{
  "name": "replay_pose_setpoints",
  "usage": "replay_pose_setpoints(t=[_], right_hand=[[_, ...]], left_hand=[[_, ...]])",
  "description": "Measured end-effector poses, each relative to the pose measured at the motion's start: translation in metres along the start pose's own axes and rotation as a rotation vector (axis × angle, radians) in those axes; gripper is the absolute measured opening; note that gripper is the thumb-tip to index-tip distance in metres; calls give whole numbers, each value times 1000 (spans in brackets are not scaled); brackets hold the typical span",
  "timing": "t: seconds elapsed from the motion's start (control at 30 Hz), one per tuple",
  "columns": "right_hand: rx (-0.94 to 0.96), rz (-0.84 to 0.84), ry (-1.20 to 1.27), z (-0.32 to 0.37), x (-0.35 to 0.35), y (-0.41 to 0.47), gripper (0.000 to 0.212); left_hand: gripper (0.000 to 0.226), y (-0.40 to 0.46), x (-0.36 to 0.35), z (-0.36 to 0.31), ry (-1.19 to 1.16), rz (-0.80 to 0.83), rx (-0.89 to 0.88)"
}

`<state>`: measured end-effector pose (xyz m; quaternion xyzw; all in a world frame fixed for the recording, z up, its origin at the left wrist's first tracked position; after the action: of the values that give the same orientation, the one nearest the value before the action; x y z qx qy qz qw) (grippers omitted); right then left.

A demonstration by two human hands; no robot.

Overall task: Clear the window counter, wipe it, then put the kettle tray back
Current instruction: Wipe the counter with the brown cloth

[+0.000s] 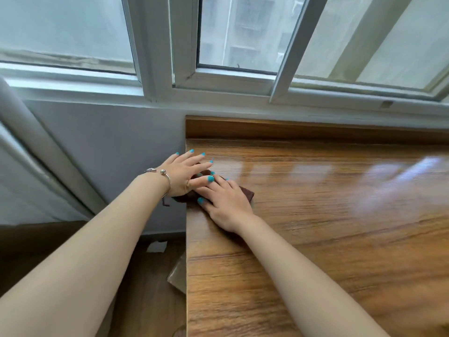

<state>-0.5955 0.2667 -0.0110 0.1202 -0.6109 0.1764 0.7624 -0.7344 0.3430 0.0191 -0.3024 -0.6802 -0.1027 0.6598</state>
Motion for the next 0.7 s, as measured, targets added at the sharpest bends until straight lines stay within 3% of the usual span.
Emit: replay_pose_setpoints(t=[0.07,0.33,0.5,0.7], right_hand=[[48,0,-13,3,-2,-25,45],[126,92,14,25,-7,-147,56],[217,94,70,43,-12,-218,46],[285,110,51,35,-9,-212,44]], left_hand=[[58,-13,-3,-10,-29,-15,22],[64,-57,-32,-63,-42,39,101],[53,-60,-44,-84,-90,82,129],[61,-44,-41,-72,42,54,110]])
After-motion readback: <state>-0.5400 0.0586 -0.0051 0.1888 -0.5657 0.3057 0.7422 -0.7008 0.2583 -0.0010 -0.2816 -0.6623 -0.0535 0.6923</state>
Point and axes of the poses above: each hand's wrist, its own y-axis towards the middle knuckle, its own x-axis out of the back of the hand, z = x × y, the point moved 2 cm from there along y, towards the middle knuckle, and after that the axes turned 6 degrees about x, right-handed, at the moved point
